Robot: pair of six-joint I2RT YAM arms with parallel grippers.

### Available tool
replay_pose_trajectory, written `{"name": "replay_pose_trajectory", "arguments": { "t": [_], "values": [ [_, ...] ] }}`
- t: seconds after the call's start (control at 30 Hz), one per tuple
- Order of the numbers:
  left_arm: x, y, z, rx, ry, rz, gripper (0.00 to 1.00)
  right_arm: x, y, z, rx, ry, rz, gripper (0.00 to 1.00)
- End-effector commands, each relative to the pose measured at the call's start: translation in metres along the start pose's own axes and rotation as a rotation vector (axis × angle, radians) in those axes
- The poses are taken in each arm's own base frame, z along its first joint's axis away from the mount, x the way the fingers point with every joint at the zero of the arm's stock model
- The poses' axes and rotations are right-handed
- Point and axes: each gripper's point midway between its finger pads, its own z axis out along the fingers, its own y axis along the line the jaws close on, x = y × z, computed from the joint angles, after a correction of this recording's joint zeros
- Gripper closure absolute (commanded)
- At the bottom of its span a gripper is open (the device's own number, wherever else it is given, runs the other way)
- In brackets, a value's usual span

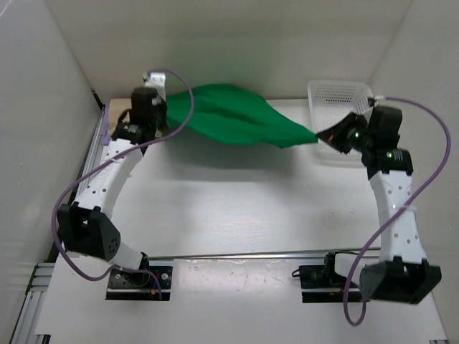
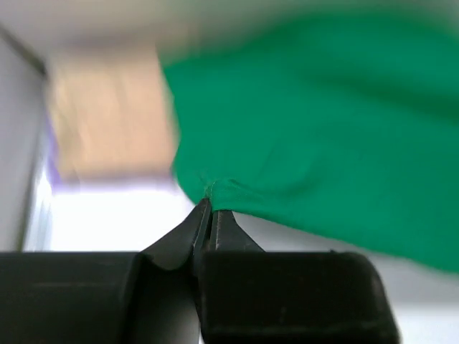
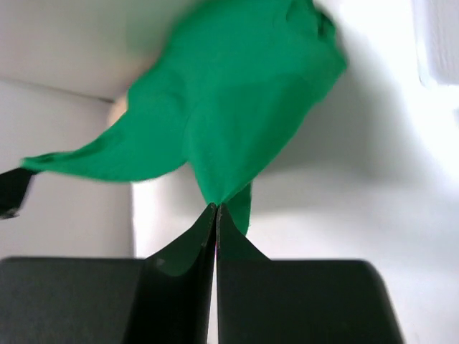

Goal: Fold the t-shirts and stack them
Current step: Flatten out the tshirt, then grap the side of the flattened tshirt closest away from the robot with both arms

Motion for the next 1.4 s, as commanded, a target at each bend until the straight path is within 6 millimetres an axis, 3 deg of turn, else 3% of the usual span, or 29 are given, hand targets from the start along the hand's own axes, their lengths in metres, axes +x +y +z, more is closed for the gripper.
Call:
{"name": "replay_pose_trajectory", "arguments": {
  "t": [0.0,0.03,0.1,0.13,0.17,0.23,0.27,0.3,0.43,0.47,0.57,0.63,0.77,0.83,0.9,0.93,1.0,1.07,1.2,1.37],
  "values": [
    [0.062,0.001,-0.032,0.026,0.121,0.032,0.9,0.031,-0.004,-0.037,-0.016,-0.023,-0.086,1.0],
    [0.1,0.0,-0.035,0.024,0.195,0.056,0.9,0.056,-0.015,-0.046,-0.006,0.006,-0.078,1.0],
    [0.133,0.008,-0.05,0.002,0.254,0.075,0.9,0.088,-0.035,-0.057,0.041,0.069,-0.07,1.0],
    [0.138,0.011,-0.066,0.0,0.249,0.079,0.9,0.098,-0.039,-0.07,0.049,0.059,-0.072,1.0],
    [0.174,0.014,-0.075,-0.001,0.332,0.102,0.9,0.12,-0.058,-0.07,0.084,0.108,-0.053,1.0],
    [0.196,0.019,-0.095,-0.001,0.364,0.111,0.9,0.149,-0.073,-0.084,0.111,0.145,-0.033,1.0],
    [0.227,0.022,-0.104,-0.001,0.431,0.13,0.9,0.161,-0.082,-0.085,0.124,0.162,-0.022,1.0],
    [0.245,0.021,-0.114,0.015,0.486,0.149,0.9,0.184,-0.101,-0.086,0.156,0.206,0.003,1.0],
    [0.309,0.016,-0.149,0.092,0.671,0.193,0.9,0.225,-0.132,-0.086,0.207,0.28,0.08,1.0],
    [0.325,0.013,-0.157,0.113,0.718,0.209,0.9,0.23,-0.136,-0.086,0.212,0.287,0.084,1.0],
    [0.347,0.01,-0.169,0.154,0.801,0.21,0.9,0.233,-0.149,-0.08,0.255,0.274,0.106,1.0],
    [0.355,0.009,-0.174,0.164,0.837,0.213,0.9,0.23,-0.152,-0.071,0.255,0.274,0.106,1.0],
    [0.348,0.004,-0.164,0.173,0.828,0.207,0.9,0.215,-0.159,-0.05,0.287,0.276,0.085,1.0],
    [0.329,0.001,-0.148,0.166,0.776,0.187,0.9,0.196,-0.156,-0.04,0.283,0.238,0.033,1.0],
    [0.323,0.003,-0.134,0.15,0.783,0.161,0.9,0.187,-0.162,-0.03,0.317,0.253,0.023,1.0],
    [0.306,0.003,-0.124,0.14,0.755,0.146,0.9,0.176,-0.156,-0.025,0.306,0.241,0.004,1.0],
    [0.303,0.001,-0.108,0.144,0.78,0.126,0.9,0.17,-0.162,-0.012,0.328,0.266,-0.011,1.0],
    [0.286,0.001,-0.089,0.14,0.754,0.103,0.9,0.165,-0.161,0.0,0.324,0.296,-0.026,1.0],
    [0.283,0.003,-0.062,0.133,0.783,0.072,0.9,0.162,-0.169,0.017,0.336,0.323,-0.036,1.0],
    [0.288,0.016,-0.036,0.092,0.83,0.04,0.9,0.153,-0.166,0.034,0.328,0.353,-0.049,1.0]
  ]
}}
